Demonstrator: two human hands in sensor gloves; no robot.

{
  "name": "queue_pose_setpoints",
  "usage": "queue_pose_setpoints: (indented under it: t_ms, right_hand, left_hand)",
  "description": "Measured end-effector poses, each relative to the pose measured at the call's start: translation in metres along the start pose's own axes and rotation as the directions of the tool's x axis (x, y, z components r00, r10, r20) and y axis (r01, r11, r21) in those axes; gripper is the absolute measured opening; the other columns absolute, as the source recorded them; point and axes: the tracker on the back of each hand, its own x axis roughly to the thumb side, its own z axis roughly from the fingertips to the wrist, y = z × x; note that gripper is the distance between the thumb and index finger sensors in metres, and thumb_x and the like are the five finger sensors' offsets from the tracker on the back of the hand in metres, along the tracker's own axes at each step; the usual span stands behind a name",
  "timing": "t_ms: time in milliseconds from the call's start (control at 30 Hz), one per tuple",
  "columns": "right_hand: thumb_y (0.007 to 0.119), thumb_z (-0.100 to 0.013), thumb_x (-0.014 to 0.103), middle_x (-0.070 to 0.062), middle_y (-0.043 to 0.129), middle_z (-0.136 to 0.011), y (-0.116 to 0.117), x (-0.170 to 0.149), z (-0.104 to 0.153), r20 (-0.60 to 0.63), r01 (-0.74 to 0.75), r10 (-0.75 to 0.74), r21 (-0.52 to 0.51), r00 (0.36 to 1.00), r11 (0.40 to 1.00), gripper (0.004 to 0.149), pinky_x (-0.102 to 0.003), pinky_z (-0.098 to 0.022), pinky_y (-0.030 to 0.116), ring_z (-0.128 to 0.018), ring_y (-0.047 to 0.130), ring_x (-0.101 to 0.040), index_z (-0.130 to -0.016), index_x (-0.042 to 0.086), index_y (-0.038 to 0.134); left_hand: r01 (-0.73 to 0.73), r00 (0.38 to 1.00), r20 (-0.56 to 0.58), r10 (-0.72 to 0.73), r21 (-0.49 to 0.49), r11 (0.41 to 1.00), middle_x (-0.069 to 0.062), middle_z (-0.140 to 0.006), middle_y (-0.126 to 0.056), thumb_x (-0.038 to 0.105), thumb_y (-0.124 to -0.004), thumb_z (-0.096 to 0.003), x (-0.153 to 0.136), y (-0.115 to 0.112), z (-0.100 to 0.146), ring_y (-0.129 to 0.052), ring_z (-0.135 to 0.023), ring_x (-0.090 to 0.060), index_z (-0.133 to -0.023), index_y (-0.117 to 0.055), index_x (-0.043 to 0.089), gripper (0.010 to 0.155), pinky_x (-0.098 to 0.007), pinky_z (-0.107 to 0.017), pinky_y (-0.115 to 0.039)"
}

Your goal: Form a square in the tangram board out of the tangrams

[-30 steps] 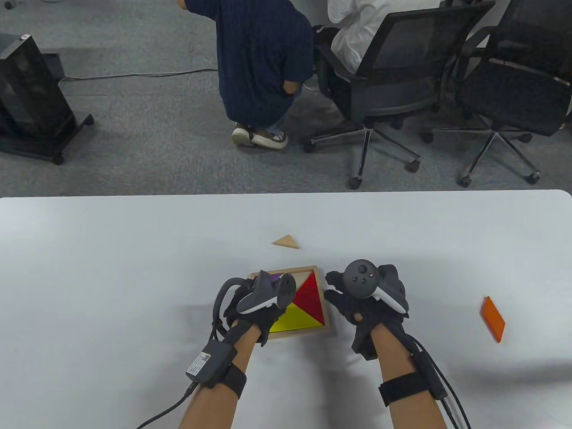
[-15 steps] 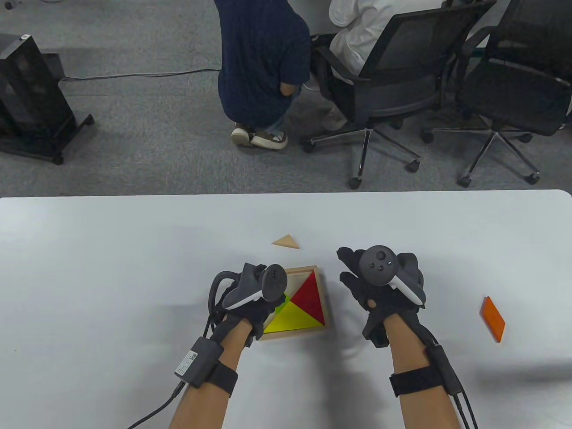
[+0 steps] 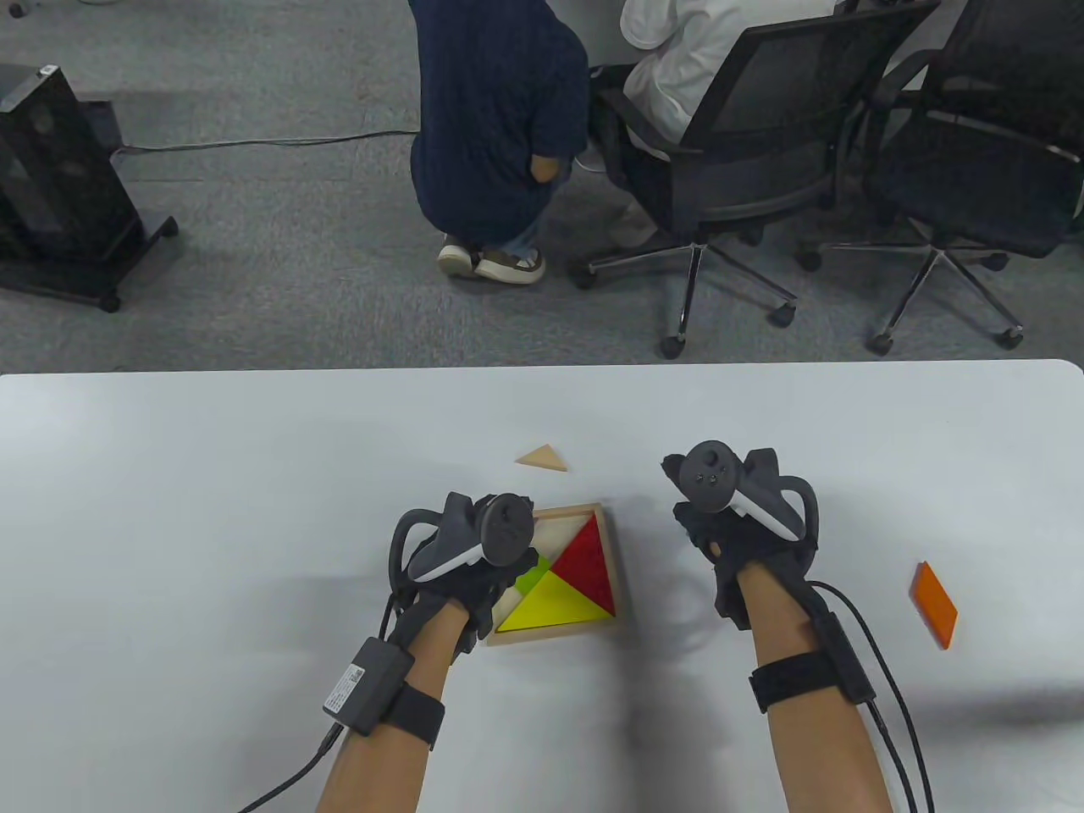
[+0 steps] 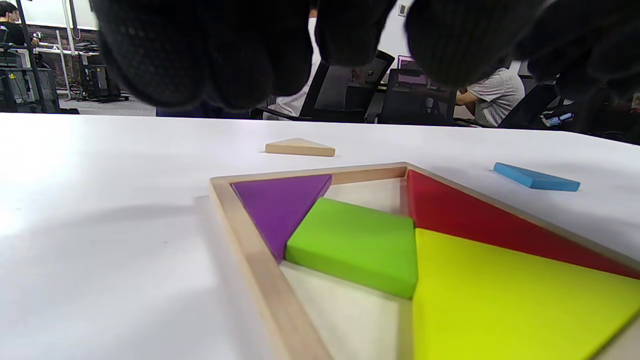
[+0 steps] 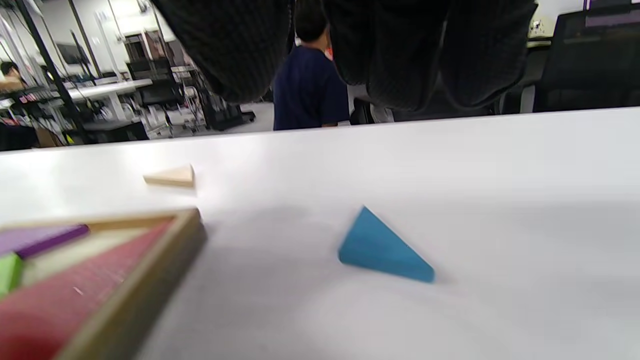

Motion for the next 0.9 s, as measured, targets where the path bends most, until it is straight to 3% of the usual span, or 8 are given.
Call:
queue_pose_setpoints:
  t_ms: [567, 800, 900]
  right_hand:
    - [0.085, -0.050, 0.025, -0.021, 0.057, -0.114, 0.054, -0.014, -0.033, -0.043, -0.131, 0.140, 0.175, 0.989, 0.976, 0.066, -0.065, -0.065, 0.075, -0.095, 0.079, -0.046, -0.109, 0.028, 0.057]
    - [0.087, -0.048, 0.024, -0.016, 0.060, -0.113, 0.063, -0.007, -0.033, -0.022, -0.227, 0.234, 0.160, 0.972, 0.961, 0.064, -0.062, -0.065, 0.077, -0.093, 0.077, -0.044, -0.106, 0.027, 0.063]
    - [0.088, -0.046, 0.025, -0.011, 0.070, -0.108, 0.064, -0.006, -0.032, -0.002, -0.265, 0.267, 0.111, 0.964, 0.958, 0.061, -0.058, -0.065, 0.079, -0.087, 0.084, -0.040, -0.104, 0.025, 0.068]
  left_hand:
    - [-0.009, 1.000, -0.010, 0.008, -0.041, 0.999, -0.025, -0.107, -0.073, 0.047, -0.078, -0.0508, -0.004, -0.007, 0.000, -0.086, -0.084, -0.047, -0.112, -0.061, 0.015, 0.071, -0.055, -0.055, -0.084]
    - [-0.001, 1.000, -0.010, 0.001, -0.064, 0.998, -0.025, -0.107, -0.073, 0.047, -0.078, -0.0509, -0.004, -0.011, -0.001, -0.087, -0.084, -0.047, -0.112, -0.060, 0.016, 0.071, -0.055, -0.055, -0.084]
    - [0.005, 1.000, -0.008, -0.006, -0.069, 0.998, -0.025, -0.107, -0.073, 0.047, -0.078, -0.0508, -0.004, -0.011, 0.000, -0.087, -0.084, -0.047, -0.113, -0.060, 0.015, 0.072, -0.055, -0.055, -0.084]
